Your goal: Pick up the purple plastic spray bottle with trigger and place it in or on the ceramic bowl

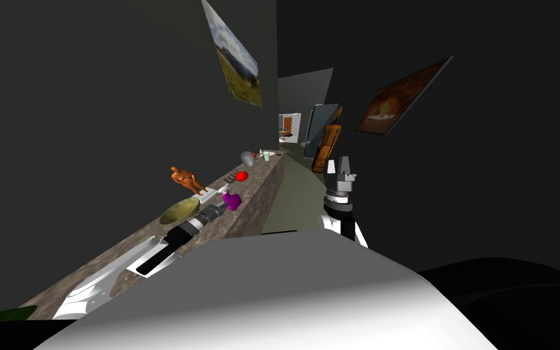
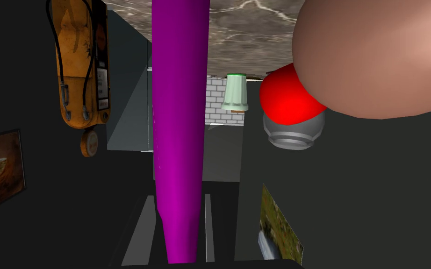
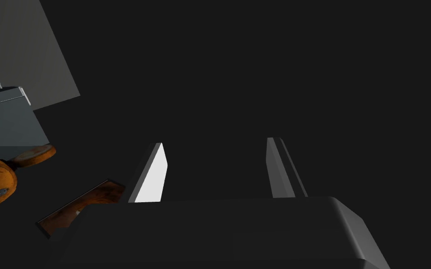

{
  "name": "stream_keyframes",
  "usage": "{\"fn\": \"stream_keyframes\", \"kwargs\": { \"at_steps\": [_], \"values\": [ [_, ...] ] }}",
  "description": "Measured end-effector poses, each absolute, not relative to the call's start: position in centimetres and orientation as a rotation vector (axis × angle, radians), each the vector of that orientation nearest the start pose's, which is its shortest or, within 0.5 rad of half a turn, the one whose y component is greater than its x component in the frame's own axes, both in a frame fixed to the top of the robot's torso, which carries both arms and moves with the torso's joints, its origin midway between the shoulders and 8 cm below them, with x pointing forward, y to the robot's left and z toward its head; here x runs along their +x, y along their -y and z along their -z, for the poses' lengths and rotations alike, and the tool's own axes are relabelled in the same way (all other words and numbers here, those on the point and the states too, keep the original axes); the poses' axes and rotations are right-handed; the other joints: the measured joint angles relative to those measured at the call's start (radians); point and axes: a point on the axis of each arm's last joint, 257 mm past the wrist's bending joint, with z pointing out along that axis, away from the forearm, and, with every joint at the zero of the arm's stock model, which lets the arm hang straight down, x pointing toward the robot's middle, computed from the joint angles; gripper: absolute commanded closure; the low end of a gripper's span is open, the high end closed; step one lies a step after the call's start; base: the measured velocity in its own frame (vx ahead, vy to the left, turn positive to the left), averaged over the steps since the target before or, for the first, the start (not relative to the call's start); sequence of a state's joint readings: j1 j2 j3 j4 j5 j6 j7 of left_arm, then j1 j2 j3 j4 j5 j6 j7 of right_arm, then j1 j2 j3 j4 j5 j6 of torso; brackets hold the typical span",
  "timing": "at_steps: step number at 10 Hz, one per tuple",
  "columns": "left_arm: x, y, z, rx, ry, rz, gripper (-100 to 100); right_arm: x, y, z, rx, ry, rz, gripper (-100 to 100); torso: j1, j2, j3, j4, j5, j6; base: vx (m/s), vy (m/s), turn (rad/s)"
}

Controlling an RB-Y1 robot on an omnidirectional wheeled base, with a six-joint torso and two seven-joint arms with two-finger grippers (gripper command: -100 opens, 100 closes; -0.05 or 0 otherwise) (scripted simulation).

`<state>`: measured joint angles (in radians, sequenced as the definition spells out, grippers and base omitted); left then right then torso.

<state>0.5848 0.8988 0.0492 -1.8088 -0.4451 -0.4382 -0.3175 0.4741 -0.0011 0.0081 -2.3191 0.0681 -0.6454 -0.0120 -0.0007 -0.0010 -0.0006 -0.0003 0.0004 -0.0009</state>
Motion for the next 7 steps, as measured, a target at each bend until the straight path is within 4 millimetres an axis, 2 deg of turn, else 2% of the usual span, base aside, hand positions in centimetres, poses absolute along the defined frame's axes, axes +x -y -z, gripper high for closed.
{"fn": "stream_keyframes", "kwargs": {
  "at_steps": [1, 2, 3, 4, 7],
  "values": [
    [35.9, -36.8, 23.8, 0.310, -1.785, 0.316, 100, 31.1, 25.6, -7.3, 0.449, -0.508, -1.333, 0, 0.000, 0.000, 0.000, 0.000, 0.000, 0.000, 0.000, 0.000, 0.000],
    [35.9, -36.8, 23.8, 0.310, -1.785, 0.315, 0, 31.1, 25.6, -7.3, 0.449, -0.508, -1.333, 0, 0.000, 0.000, 0.000, 0.000, 0.000, 0.000, 0.000, 0.000, 0.000],
    [35.9, -36.8, 23.8, 0.310, -1.785, 0.315, 100, 31.1, 25.6, -7.3, 0.449, -0.508, -1.333, 0, 0.000, 0.000, 0.000, 0.000, 0.000, 0.000, -0.039, -0.045, -0.115],
    [36.0, -37.6, 23.8, 0.302, -1.791, 0.308, 100, 31.1, 25.6, -7.3, 0.449, -0.507, -1.334, 0, -0.002, 0.000, 0.000, -0.001, 0.001, 0.001, -0.081, -0.099, -0.156],
    [36.3, -41.5, 23.7, 0.261, -1.820, 0.276, 100, 31.1, 25.6, -7.3, 0.449, -0.507, -1.334, 0, -0.004, 0.004, 0.000, -0.003, 0.004, 0.000, -0.111, -0.081, -0.143]
  ]
}}
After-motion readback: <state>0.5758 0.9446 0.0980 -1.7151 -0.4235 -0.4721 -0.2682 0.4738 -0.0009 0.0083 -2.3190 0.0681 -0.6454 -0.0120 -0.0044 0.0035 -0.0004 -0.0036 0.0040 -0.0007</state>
